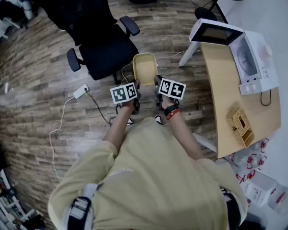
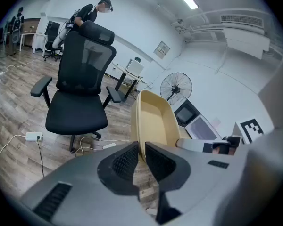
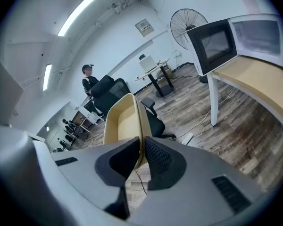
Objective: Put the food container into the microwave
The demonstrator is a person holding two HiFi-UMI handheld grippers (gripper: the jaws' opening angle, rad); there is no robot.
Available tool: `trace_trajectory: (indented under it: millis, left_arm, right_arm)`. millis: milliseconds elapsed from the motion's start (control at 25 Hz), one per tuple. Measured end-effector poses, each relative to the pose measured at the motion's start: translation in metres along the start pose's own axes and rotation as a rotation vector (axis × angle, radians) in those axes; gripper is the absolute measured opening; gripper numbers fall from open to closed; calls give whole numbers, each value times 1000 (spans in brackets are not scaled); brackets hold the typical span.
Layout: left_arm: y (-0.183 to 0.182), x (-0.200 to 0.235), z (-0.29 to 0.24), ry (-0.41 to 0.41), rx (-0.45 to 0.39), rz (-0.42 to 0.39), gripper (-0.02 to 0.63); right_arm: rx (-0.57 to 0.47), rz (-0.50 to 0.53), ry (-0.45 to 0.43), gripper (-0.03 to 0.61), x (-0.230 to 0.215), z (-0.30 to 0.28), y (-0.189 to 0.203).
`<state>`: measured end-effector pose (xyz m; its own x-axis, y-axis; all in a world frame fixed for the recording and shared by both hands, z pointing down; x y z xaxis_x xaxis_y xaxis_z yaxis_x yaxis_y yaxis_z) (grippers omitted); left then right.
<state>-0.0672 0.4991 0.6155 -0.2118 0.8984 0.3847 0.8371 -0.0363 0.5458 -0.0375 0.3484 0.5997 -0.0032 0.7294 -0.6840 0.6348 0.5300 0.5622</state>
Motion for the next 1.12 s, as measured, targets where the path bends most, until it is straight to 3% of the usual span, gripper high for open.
trace_trajectory:
  millis: [440, 800, 1120]
  left_arm:
    - [23, -75, -22, 36, 32, -58, 60]
    - [41, -163, -44, 111, 62, -172, 60]
    - [47, -221, -70, 206, 114, -254, 60]
  right_arm:
    - [-71, -80, 29, 57, -58, 61, -13]
    - [-206, -223, 83, 57, -124, 128, -22]
    - [-296, -288, 173, 57, -161, 170, -33]
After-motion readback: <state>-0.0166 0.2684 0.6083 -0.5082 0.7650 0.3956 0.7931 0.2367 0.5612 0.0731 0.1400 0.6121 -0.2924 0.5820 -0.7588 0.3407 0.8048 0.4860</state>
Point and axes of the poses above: the fingertips, and each gripper's own axes: z backward along the fingers, x to its left, y out of its underside, the point moved 4 cm from there along z, backward along the fingers, and after that the axes turned 14 degrees about -y, right-handed, at the moved point
